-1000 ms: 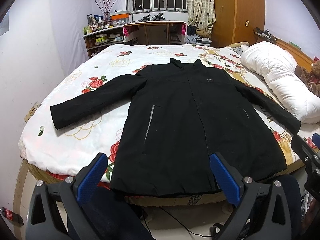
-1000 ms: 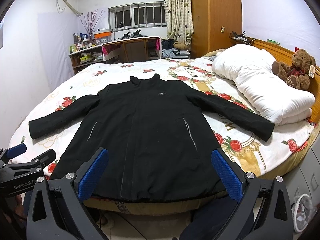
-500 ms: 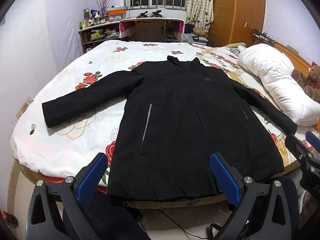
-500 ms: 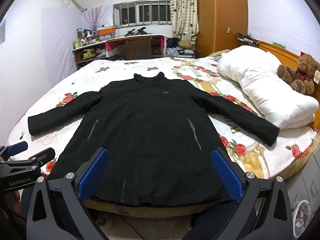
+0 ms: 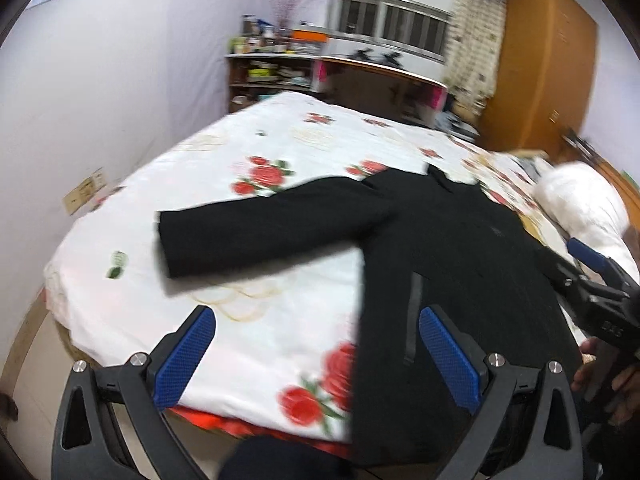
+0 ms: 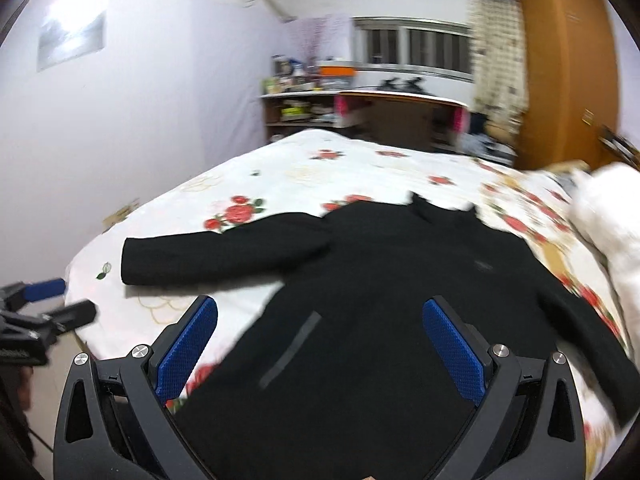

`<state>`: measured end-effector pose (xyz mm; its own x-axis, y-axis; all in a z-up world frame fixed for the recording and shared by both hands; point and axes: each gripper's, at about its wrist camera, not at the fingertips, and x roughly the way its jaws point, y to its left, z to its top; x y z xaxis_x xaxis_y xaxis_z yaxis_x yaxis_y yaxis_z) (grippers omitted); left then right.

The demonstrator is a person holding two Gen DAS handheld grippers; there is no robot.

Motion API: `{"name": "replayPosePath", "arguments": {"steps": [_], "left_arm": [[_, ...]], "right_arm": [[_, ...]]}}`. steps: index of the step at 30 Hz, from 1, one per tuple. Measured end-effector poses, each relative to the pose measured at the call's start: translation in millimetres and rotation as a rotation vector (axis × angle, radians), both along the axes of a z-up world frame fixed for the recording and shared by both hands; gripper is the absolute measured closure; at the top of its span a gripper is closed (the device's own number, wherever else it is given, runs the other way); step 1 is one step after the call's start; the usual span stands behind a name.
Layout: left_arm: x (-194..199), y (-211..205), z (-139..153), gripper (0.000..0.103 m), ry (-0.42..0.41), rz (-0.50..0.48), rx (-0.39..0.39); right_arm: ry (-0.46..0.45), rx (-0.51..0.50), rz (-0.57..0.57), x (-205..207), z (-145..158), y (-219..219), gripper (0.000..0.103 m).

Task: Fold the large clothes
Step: 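Grasp the cuff of one black coat sleeve with the right gripper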

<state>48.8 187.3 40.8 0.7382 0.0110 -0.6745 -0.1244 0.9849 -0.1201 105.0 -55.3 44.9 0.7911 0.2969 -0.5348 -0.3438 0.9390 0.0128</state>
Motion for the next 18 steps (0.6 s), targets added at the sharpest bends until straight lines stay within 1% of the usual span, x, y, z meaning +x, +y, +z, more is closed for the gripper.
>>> {"name": "replayPosePath", "arguments": {"steps": [1, 3, 7, 8, 10, 12, 15, 16, 18], "left_arm": [[4, 12, -1, 0.000, 0.001, 0.022, -0.002], [11, 34, -3, 0.000, 0.005, 0.057, -0.003], [22, 71, -8, 0.000, 0.011, 0.143, 0.008], [24, 80, -10, 0.000, 0.015, 0.165, 0.010], [27, 98, -14, 0.000, 0.019, 0.205, 0.001], [29, 113, -20, 0.000, 0.033, 0.247, 0.001], [26, 132, -27, 0.000, 0.043, 0.288, -0.004], [23, 139, -30, 0.000, 0.044, 0.303, -0.008], [22, 150, -35, 0.000, 0.051, 0.322, -0.024]], "right_arm": [[0.012, 0.000, 0.050, 15, -5, 16, 0.001], [0.050, -0.007, 0.109, 38, -16, 40, 0.001], [0.073, -0.067, 0.260, 73, -44, 109, 0.001], [0.077, -0.093, 0.302, 78, -51, 128, 0.001], [0.046, -0.137, 0.401, 82, -63, 163, 0.001], [0.041, -0.177, 0.470, 85, -77, 198, 0.001], [0.103, -0.160, 0.551, 95, -98, 239, 0.001], [0.110, -0.164, 0.566, 98, -102, 247, 0.001], [0.084, -0.193, 0.607, 98, -117, 272, 0.001]]}}
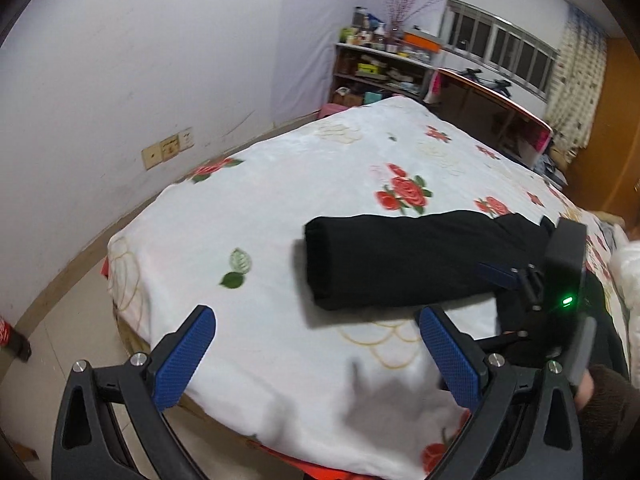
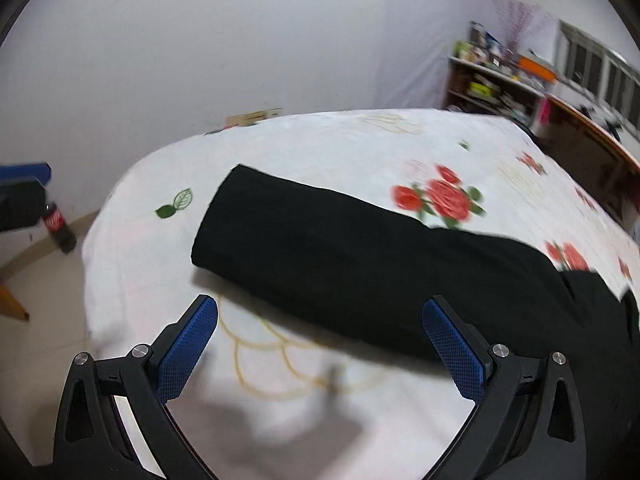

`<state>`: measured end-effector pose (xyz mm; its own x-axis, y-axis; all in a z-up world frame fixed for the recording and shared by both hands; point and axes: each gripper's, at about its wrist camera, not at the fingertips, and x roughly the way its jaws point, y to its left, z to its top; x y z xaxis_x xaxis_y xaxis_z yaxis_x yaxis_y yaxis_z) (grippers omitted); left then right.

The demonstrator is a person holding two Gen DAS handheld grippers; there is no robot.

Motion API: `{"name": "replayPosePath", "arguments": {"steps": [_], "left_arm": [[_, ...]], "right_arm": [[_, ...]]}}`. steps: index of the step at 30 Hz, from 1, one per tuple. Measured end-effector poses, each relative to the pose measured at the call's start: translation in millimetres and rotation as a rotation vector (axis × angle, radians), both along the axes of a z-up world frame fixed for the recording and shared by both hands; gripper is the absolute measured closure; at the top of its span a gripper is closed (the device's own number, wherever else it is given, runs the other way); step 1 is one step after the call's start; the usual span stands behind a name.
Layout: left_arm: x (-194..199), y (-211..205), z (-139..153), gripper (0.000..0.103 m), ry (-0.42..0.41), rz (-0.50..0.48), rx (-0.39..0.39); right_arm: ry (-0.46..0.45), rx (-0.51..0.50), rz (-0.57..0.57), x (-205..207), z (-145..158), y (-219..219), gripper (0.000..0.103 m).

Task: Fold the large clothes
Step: 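Grasp the cuff of one black coat sleeve with the right gripper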

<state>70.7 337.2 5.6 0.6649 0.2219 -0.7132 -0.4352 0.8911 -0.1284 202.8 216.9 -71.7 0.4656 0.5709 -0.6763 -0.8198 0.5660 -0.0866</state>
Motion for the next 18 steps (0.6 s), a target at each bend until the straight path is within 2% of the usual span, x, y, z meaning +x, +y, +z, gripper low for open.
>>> {"name": "replayPosePath", "arguments": {"steps": [5, 8, 13, 15, 17, 18], "left_arm": [[-2, 21, -14, 0.000, 0.023, 0.045, -0.027], [-2, 31, -19, 0.000, 0.015, 0.060, -0.061], [-3, 41, -26, 0.000, 0.026, 0.093, -0.059], [-3, 43, -27, 0.000, 0.031, 0.103, -0.050], [-2, 44, -28, 0.000, 0.035, 0.102, -0.046], [0, 44, -29, 0.000, 0.035, 0.101, -0.055]], "right_arm": [[-0.012, -0.037, 0.059, 1, -22, 36, 0.001], [-0.063, -0.075, 0.093, -2, -36, 56, 0.001], [-0.119, -0.135, 0.121, 1, -60, 75, 0.001], [-0.157, -0.147, 0.126, -1, -64, 81, 0.006], [-0.164, -0.146, 0.107, 4, -65, 85, 0.028], [-0.147, -0.132, 0.097, 9, -63, 85, 0.031]]}}
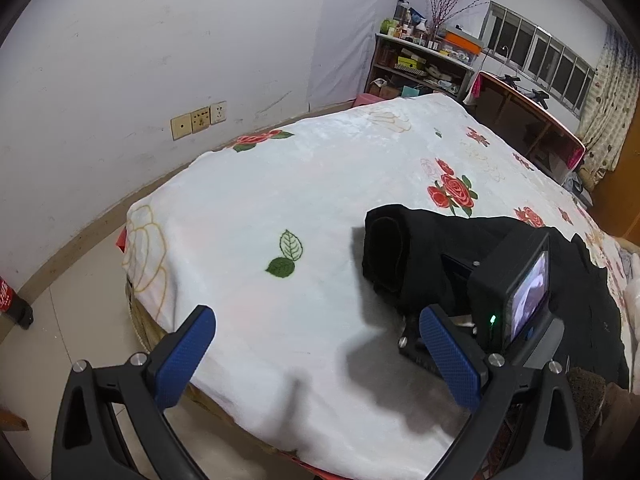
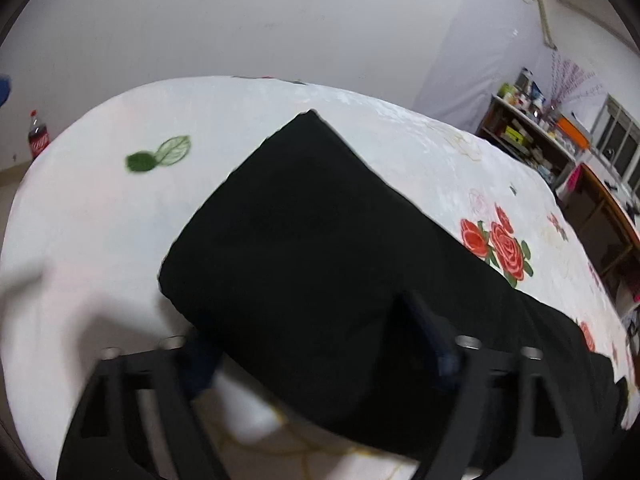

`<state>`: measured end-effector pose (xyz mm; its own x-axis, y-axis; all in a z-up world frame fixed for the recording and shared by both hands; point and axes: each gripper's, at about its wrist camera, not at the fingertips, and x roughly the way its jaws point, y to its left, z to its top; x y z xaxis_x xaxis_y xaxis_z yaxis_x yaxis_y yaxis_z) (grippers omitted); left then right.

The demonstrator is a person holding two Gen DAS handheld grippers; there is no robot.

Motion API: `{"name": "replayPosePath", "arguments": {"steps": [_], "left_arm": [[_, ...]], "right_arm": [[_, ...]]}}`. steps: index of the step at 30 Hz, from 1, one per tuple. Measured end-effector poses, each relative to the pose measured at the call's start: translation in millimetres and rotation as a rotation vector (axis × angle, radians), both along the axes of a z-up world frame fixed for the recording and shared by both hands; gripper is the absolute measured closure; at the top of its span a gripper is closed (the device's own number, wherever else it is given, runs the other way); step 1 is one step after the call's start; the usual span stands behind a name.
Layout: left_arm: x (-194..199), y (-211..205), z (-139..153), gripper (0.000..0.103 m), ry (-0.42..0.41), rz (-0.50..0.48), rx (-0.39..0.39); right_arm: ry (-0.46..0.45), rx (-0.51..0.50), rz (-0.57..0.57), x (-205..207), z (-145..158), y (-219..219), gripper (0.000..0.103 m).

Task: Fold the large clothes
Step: 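Grasp the cuff of one black coat sleeve with the right gripper, then fold the held sleeve across the coat body with the right gripper, then release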

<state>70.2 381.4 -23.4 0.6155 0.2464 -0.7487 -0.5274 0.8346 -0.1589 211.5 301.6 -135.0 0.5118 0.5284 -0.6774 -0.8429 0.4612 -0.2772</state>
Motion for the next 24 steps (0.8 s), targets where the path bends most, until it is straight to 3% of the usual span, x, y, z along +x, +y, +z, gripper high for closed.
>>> {"name": "replayPosePath", "arguments": {"steps": [4, 5, 10, 17, 24], "left_arm": [[5, -5, 2, 0.000, 0.004, 0.002, 0.003], [6, -8, 4, 0.000, -0.002, -0.005, 0.000], [13, -32, 18, 0.000, -0.031, -0.048, -0.005], [32, -90, 46, 0.000, -0.071, -0.165, 0.002], [78, -158, 63, 0.000, -0.092, -0.311, 0.006]], "right_arm": [[0.028, 0.056, -0.034, 6, 16, -7, 0.066], [0.035, 0.070, -0.050, 8, 22, -10, 0.069], [0.109, 0.247, -0.165, 22, 73, -51, 0.073], [0.088, 0.413, -0.317, 30, 145, -136, 0.076], [0.077, 0.498, -0.497, 49, 174, -231, 0.079]]}}
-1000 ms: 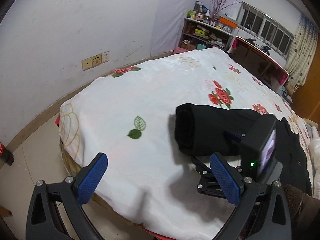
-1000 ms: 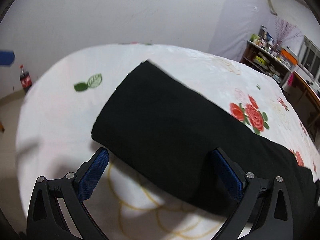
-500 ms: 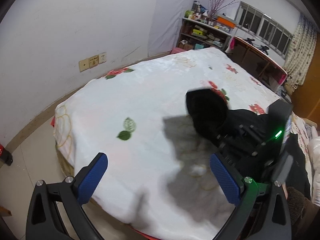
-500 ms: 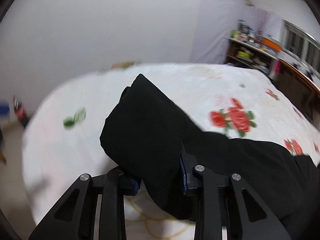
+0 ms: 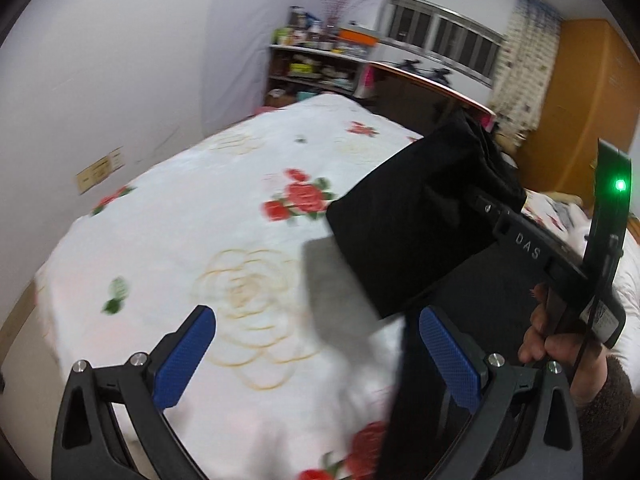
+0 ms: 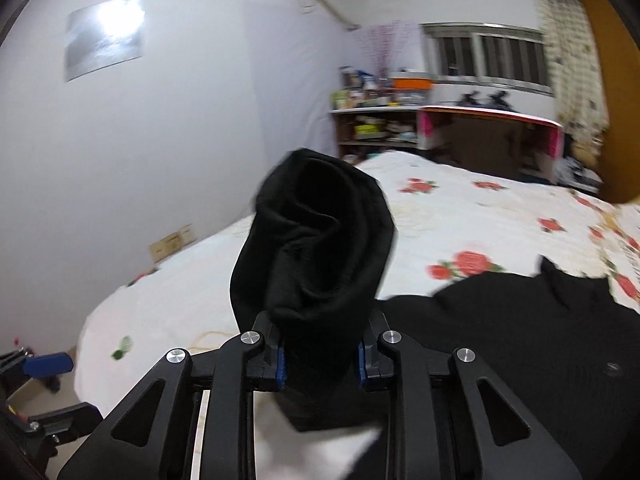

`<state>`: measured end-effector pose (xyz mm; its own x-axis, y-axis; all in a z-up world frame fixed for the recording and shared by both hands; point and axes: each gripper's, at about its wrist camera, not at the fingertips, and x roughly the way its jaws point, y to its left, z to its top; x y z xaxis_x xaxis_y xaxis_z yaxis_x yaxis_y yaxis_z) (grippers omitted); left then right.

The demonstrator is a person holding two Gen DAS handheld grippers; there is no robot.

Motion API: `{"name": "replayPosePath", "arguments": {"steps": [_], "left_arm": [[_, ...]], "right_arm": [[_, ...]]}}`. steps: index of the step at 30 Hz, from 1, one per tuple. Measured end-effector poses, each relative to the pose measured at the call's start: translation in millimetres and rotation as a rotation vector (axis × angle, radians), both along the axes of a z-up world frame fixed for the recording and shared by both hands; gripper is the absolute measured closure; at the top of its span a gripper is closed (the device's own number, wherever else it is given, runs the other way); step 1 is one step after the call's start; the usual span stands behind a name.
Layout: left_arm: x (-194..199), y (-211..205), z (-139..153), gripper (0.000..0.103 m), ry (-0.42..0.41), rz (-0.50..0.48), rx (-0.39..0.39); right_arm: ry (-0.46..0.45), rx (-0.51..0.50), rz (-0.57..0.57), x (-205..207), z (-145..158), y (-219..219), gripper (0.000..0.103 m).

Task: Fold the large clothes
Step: 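Fold the held sleeve across the coat body with the right gripper, then release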

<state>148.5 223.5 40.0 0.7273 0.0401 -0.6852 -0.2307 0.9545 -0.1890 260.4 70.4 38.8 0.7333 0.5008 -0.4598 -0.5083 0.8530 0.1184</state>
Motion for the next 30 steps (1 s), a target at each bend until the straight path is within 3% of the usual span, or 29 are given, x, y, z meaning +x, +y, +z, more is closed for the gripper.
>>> {"name": "replayPosePath", "arguments": {"steps": [7, 15, 30], "left_arm": [[62, -51, -1, 0.000, -0.015, -0.105, -0.039], [122, -96, -20, 0.000, 0.016, -0.168, -0.025], [191, -163, -60, 0.000, 0.102, -0.210, 0.046]], "right_arm": [[0.028, 0.044, -0.126, 17, -1, -77, 0.080], [0.045, 0.097, -0.261, 47, -2, -151, 0.080], [0.152, 0.091, -0.451, 61, -55, -247, 0.080]]}}
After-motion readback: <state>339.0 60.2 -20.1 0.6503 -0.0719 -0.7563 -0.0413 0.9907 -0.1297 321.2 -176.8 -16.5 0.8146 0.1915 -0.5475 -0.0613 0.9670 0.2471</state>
